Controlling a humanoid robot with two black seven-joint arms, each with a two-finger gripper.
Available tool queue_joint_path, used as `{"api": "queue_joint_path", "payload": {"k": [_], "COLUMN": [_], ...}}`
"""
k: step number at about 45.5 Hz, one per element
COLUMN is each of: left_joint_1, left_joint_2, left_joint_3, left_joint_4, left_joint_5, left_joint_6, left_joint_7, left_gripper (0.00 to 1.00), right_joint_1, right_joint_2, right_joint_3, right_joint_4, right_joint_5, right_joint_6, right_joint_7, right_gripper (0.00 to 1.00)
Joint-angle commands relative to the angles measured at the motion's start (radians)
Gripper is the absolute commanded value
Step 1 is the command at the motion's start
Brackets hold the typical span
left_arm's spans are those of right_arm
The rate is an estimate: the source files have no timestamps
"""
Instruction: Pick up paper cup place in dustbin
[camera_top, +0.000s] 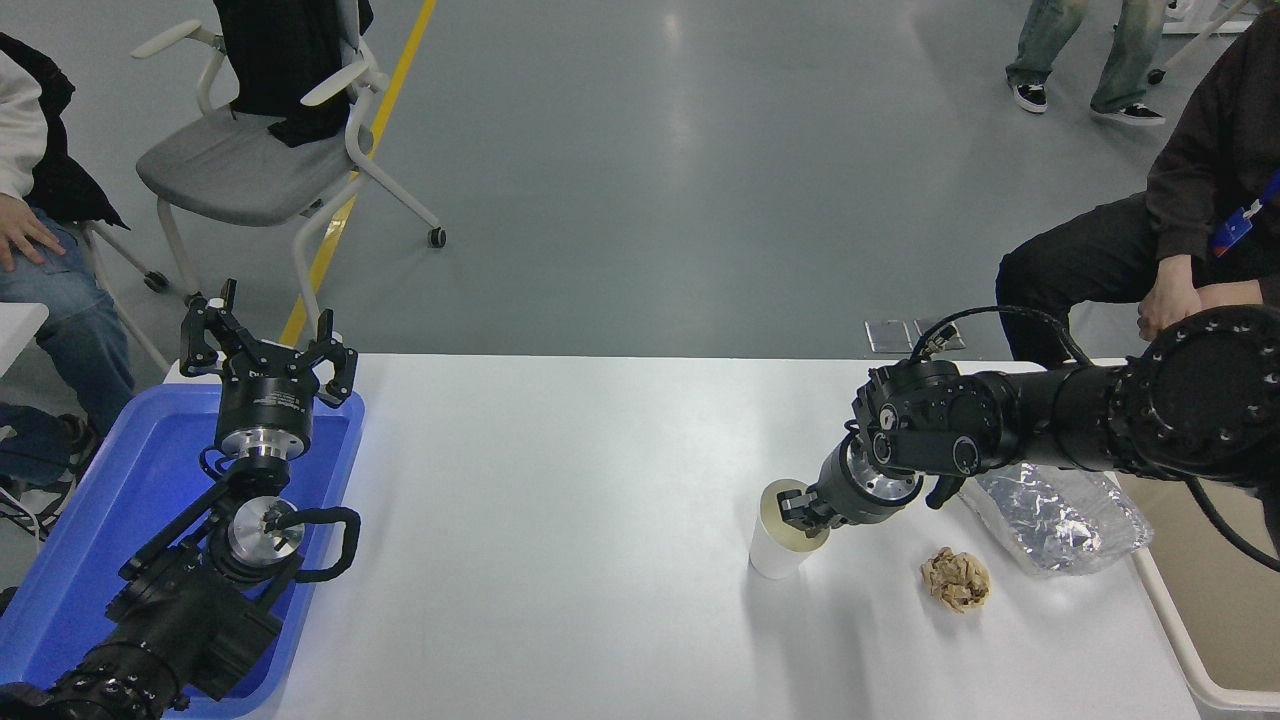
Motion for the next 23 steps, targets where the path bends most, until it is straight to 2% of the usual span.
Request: {"api": "queue_joint_path", "payload": {"k": [1, 12, 23], "left_joint_1": [0.0, 0.002, 0.003], "left_joint_2": [0.0, 0.0, 0.0], "left_joint_3": [0.0, 0.0, 0.0], "left_joint_4": [0.0, 0.0, 0.0], "left_joint_5": [0.0, 0.0, 0.0], "left_joint_6": [0.0, 0.0, 0.0], "left_joint_7": [0.0, 0.002, 0.003], "left_gripper": [0.99, 0.99, 0.99], "right_joint_1": [0.059, 0.313, 0.677], "right_joint_2": [-0.005, -0.049, -0.132], "right_joint_3": [-0.01, -0.081, -0.167], "right_joint_4": [0.027, 0.22, 0.482], "right_joint_5": [0.01, 0.054, 0.134], "right_joint_6": [0.004, 0.035, 0.138], "right_joint_7": [-0.002, -0.002, 0.0], "right_gripper": [0.0, 0.0, 0.0]}}
